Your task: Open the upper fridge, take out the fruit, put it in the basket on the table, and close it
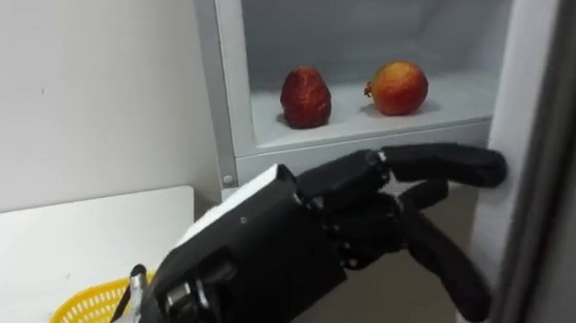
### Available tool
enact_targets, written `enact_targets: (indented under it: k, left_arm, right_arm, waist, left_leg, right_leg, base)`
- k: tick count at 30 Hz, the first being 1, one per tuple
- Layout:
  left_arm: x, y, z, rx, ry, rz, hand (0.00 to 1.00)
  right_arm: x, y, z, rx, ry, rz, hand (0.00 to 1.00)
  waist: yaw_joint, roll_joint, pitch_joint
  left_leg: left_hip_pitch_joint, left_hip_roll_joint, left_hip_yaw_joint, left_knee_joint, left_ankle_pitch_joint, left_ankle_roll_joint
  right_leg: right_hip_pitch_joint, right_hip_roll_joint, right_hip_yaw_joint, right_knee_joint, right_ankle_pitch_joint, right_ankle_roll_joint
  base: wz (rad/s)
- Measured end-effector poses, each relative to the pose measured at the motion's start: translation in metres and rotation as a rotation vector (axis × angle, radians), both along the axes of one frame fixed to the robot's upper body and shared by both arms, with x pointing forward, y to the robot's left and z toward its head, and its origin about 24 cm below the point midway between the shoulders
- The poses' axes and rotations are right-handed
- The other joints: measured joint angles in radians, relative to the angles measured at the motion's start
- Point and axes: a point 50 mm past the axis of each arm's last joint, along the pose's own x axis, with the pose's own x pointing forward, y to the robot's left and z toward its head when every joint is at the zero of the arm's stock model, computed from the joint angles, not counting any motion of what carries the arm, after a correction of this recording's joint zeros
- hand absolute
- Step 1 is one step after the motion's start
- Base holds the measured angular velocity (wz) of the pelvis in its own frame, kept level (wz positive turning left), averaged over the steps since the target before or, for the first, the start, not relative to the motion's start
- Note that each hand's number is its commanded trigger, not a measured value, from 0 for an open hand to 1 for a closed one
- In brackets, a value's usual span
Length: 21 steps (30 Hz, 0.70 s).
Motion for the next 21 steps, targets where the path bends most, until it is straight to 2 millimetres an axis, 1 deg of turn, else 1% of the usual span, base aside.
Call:
enact_targets:
  k: [2, 6, 9, 15, 17, 21]
  left_arm:
    - [-0.002, -0.005, 0.0, -0.004, 0.001, -0.027, 0.0]
    - [-0.004, -0.011, 0.001, -0.002, -0.003, -0.056, 0.0]
    - [-0.005, -0.016, 0.001, -0.006, 0.0, -0.076, 0.0]
    - [-0.007, -0.023, 0.0, -0.012, 0.009, -0.09, 0.0]
    - [-0.007, -0.025, 0.0, -0.006, 0.003, -0.089, 0.0]
    - [-0.008, -0.03, 0.004, 0.002, -0.02, -0.101, 0.0]
  right_arm:
    - [0.001, 0.0, 0.0, -0.001, -0.004, 0.002, 0.0]
    - [0.001, 0.0, 0.0, -0.005, -0.009, 0.004, 0.0]
    - [0.002, 0.0, 0.0, -0.002, -0.014, 0.01, 0.0]
    - [0.002, 0.002, 0.0, 0.004, -0.02, 0.032, 0.0]
    - [0.004, 0.003, -0.001, 0.007, -0.023, 0.048, 0.0]
    - [0.004, 0.003, -0.001, 0.008, -0.024, 0.056, 0.0]
  waist:
    - [0.0, -0.001, -0.0008]
    - [-0.005, -0.001, -0.0011]
    - [-0.022, -0.005, -0.0023]
    - [-0.039, -0.011, -0.0001]
    - [-0.047, -0.015, -0.0016]
    - [-0.049, -0.016, -0.001]
  left_leg:
    - [-0.006, 0.001, 0.005, 0.0, 0.0, 0.0]
    - [-0.007, 0.001, 0.011, 0.0, 0.0, 0.0]
    - [-0.004, 0.001, 0.014, 0.0, 0.0, 0.0]
    - [0.008, 0.002, 0.019, -0.001, 0.0, 0.0]
    - [0.009, 0.002, 0.018, -0.001, 0.0, 0.0]
    - [0.008, 0.002, 0.017, 0.0, 0.0, 0.0]
  right_leg:
    - [-0.013, 0.001, 0.009, 0.001, 0.0, 0.0]
    - [-0.021, 0.001, 0.012, 0.001, 0.0, 0.0]
    - [-0.018, 0.001, 0.012, 0.001, 0.0, 0.0]
    - [-0.005, 0.002, 0.018, -0.016, 0.0, 0.0]
    - [-0.004, 0.002, 0.018, -0.016, 0.0, 0.0]
    - [-0.004, 0.002, 0.015, -0.016, 0.0, 0.0]
  base:
    - [-0.07]
    - [-0.02]
    - [-0.01]
    - [-0.02]
    - [0.0]
    - [0.0]
